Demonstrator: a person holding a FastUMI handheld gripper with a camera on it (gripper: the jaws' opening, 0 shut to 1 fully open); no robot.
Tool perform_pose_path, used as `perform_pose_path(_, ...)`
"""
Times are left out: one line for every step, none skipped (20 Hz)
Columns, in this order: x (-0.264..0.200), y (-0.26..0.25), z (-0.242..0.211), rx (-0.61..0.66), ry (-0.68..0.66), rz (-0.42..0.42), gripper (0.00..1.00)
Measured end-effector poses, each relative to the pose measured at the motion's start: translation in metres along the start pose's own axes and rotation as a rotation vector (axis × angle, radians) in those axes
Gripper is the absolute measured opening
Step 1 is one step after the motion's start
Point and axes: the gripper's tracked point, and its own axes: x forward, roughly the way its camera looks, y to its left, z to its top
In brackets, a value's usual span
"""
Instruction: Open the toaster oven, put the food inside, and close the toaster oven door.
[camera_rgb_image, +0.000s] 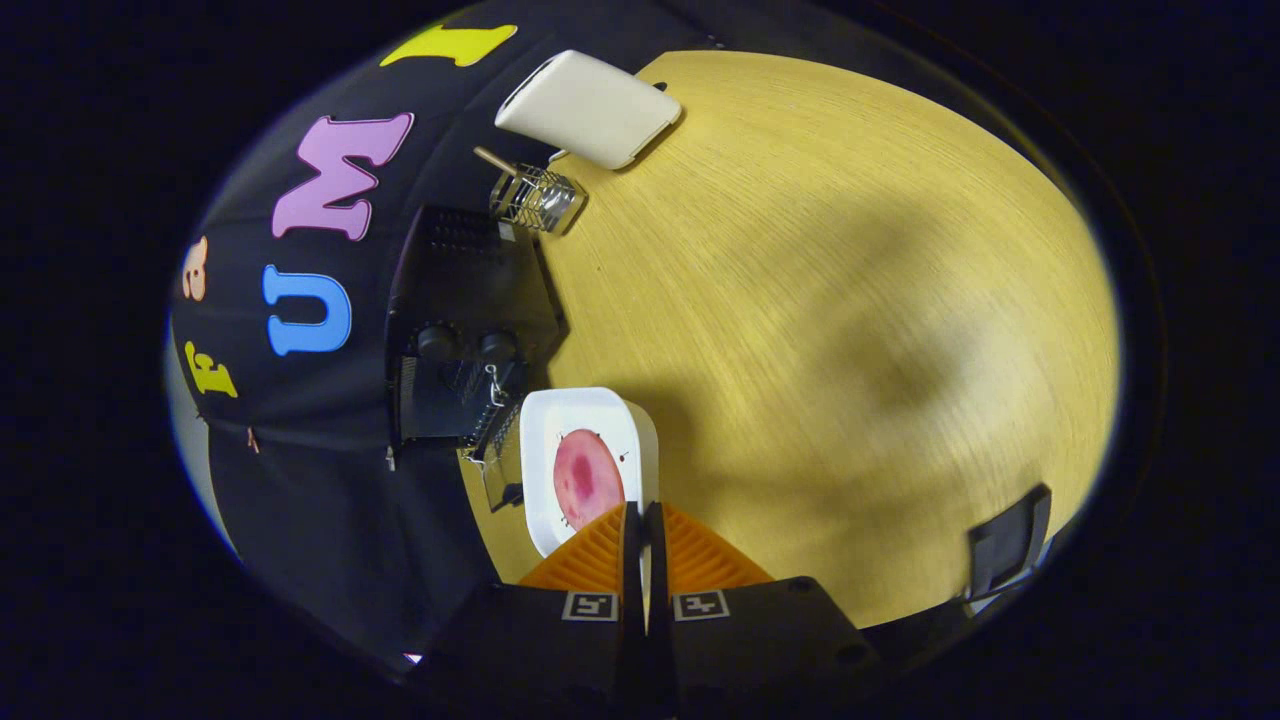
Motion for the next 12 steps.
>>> perform_pose_path(0.002,0.012,-0.008,0.020,-0.016,0.011,0.06)
perform_pose_path(0.005,0.022,-0.015,0.037,-0.030,0.017,0.06)
perform_pose_path(0.008,0.034,-0.023,0.058,-0.041,0.025,0.06)
perform_pose_path(0.012,0.045,-0.032,0.079,-0.056,0.031,0.06)
perform_pose_path(0.017,0.056,-0.039,0.099,-0.067,0.038,0.06)
perform_pose_path(0.023,0.068,-0.046,0.121,-0.083,0.043,0.06)
perform_pose_path(0.031,0.079,-0.051,0.139,-0.099,0.043,0.06)
perform_pose_path(0.039,0.088,-0.054,0.156,-0.122,0.043,0.06)
perform_pose_path(0.050,0.097,-0.056,0.174,-0.147,0.038,0.06)
perform_pose_path(0.055,0.103,-0.058,0.195,-0.172,0.034,0.06)
perform_pose_path(0.064,0.111,-0.058,0.219,-0.196,0.031,0.06)
perform_pose_path(0.074,0.120,-0.058,0.243,-0.222,0.025,0.06)
